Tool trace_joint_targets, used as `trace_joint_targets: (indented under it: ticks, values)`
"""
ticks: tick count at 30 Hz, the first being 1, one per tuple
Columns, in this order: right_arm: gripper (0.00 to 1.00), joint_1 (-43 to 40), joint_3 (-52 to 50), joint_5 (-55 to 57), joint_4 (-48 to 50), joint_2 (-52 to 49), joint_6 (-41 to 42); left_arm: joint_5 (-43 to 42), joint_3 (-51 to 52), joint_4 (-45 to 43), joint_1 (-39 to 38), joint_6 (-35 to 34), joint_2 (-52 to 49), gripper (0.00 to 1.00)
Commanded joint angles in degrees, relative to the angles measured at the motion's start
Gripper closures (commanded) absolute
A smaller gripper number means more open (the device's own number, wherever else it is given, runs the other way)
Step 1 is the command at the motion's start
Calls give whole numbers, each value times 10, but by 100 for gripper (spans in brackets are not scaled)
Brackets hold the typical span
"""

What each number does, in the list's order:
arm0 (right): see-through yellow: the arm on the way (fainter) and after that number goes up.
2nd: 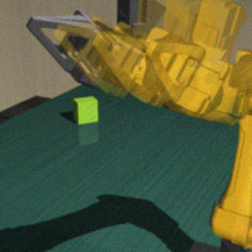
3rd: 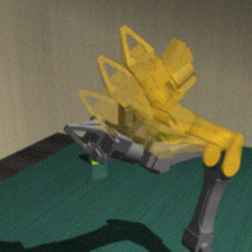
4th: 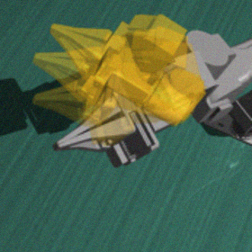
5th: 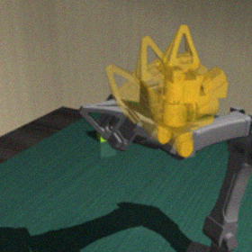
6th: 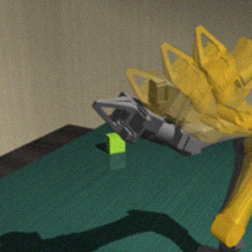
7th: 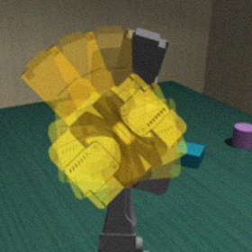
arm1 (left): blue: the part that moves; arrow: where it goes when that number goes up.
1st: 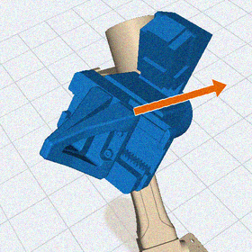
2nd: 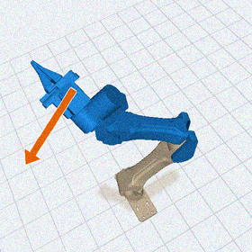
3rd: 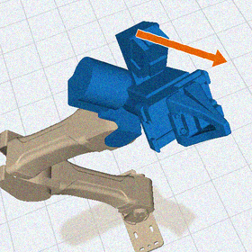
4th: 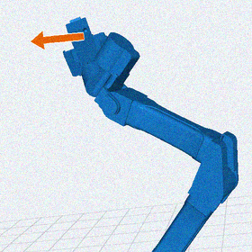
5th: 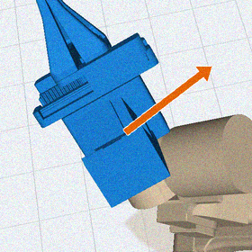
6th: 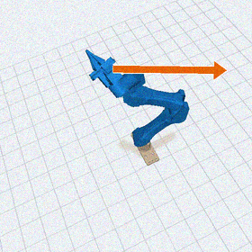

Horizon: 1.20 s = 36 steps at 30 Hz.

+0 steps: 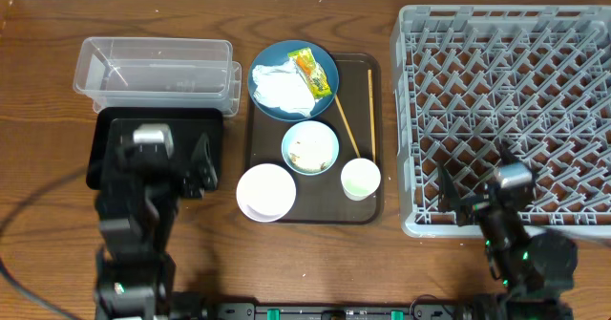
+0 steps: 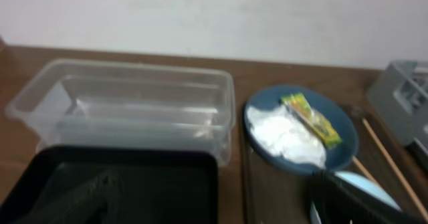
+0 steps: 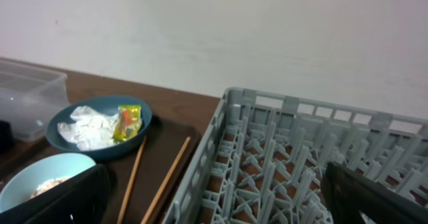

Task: Sort waste into correct bins and load items into the dishwasher rack
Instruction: 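Reach the left gripper to the blue plate and grasp the white tissue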

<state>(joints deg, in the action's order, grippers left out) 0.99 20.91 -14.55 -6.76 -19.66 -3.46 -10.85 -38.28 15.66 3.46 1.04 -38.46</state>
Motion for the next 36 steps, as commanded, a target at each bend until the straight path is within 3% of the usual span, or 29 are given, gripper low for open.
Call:
trace_joint_targets:
  ticks: [1,13,20,30,36]
  values:
    - [1,4,73,-28,-24,-77,-22,-11,-104,39,-22,37,-83,8]
    - [1,4,355,-44,-256,-338,-26,-2,-517,306,-114,31,-462,8]
    - [1,4,400,-61,-303,-402,-26,-7,-740,444,-159,13,-679,8]
    - [1,4,400,-76,-320,-415,-25,-41,-758,333,-217,5,-823,8]
    - [1,4,399,-75,-349,-415,-26,35,-758,274,-224,-149,-889,8]
